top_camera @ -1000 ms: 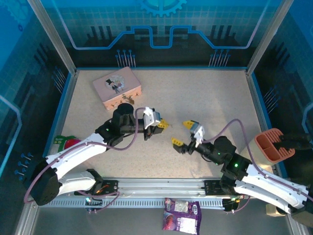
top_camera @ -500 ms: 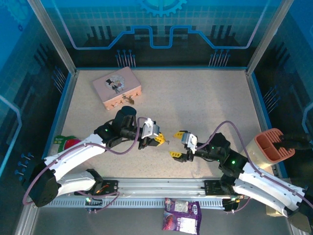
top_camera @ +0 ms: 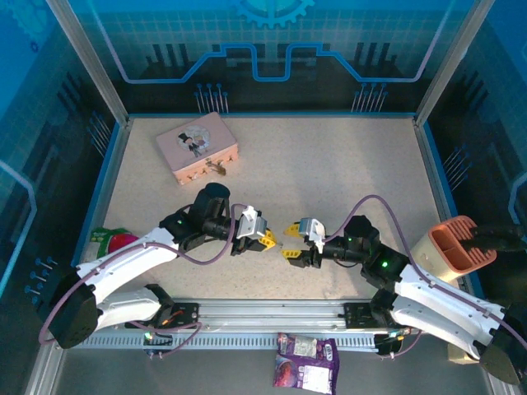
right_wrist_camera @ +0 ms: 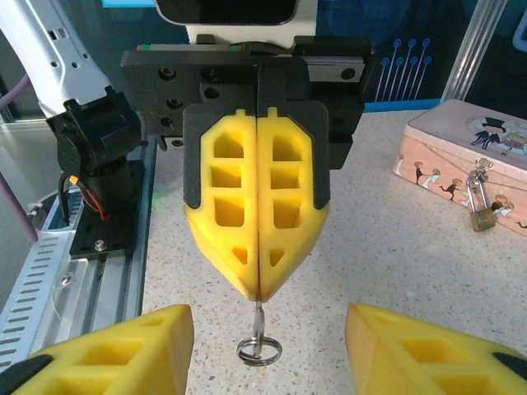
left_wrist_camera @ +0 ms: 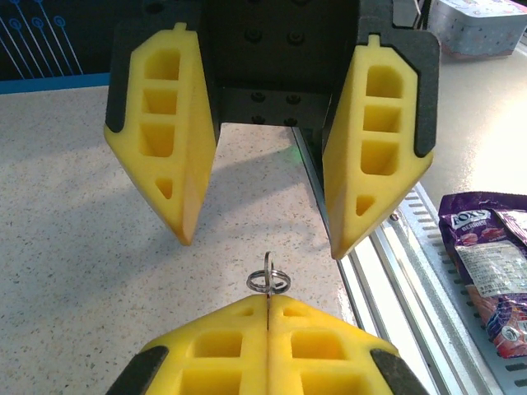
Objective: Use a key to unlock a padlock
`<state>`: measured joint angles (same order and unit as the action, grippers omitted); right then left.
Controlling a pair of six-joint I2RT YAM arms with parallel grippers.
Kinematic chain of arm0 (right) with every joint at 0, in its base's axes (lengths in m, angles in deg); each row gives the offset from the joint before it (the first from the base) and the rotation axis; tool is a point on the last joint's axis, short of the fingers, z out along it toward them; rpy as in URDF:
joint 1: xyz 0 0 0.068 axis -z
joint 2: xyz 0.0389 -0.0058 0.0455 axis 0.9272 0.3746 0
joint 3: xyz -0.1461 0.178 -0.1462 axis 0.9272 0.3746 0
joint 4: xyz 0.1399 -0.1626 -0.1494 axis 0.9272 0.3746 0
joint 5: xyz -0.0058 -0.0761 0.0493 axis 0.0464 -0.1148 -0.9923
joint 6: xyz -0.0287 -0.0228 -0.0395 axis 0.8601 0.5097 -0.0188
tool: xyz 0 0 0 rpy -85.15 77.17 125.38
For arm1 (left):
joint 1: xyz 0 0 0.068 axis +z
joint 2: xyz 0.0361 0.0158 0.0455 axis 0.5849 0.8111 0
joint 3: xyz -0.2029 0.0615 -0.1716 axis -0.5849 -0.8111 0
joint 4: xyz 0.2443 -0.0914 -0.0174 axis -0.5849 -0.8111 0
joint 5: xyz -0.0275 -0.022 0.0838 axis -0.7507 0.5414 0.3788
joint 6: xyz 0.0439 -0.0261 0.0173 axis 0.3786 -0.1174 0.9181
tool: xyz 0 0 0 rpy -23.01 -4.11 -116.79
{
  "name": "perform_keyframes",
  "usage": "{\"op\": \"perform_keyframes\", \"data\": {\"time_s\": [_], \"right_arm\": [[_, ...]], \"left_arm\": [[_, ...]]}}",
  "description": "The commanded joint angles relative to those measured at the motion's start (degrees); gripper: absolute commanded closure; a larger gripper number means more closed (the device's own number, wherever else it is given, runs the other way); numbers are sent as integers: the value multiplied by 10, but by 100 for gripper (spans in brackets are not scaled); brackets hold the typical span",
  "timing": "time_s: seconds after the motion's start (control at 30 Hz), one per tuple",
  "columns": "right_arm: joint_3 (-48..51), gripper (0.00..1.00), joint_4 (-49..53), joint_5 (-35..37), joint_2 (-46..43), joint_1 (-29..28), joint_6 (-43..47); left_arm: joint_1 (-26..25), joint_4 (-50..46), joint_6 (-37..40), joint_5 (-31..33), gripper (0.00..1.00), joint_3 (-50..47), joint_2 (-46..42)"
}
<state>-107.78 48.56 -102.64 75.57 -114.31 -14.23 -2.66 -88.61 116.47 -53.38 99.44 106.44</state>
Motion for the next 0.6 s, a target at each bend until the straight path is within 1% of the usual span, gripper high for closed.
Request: {"op": "perform_keyframes", "data": {"time_s": [0.0, 0.2, 0.3, 0.57], "right_arm": [[-6, 49, -16, 12, 6, 4, 4], [-3, 58, -35, 0, 26, 1, -7], [-3, 60, -43, -2, 35, -1, -12], [4, 68, -49, 15, 41, -2, -16]], "left_arm": [[-2, 13, 18, -1, 100, -7, -2], [-1, 23, 15, 5, 100, -10, 0], [-2, 25, 13, 6, 100, -11, -1], [-1, 33, 5, 15, 100, -13, -3]]}}
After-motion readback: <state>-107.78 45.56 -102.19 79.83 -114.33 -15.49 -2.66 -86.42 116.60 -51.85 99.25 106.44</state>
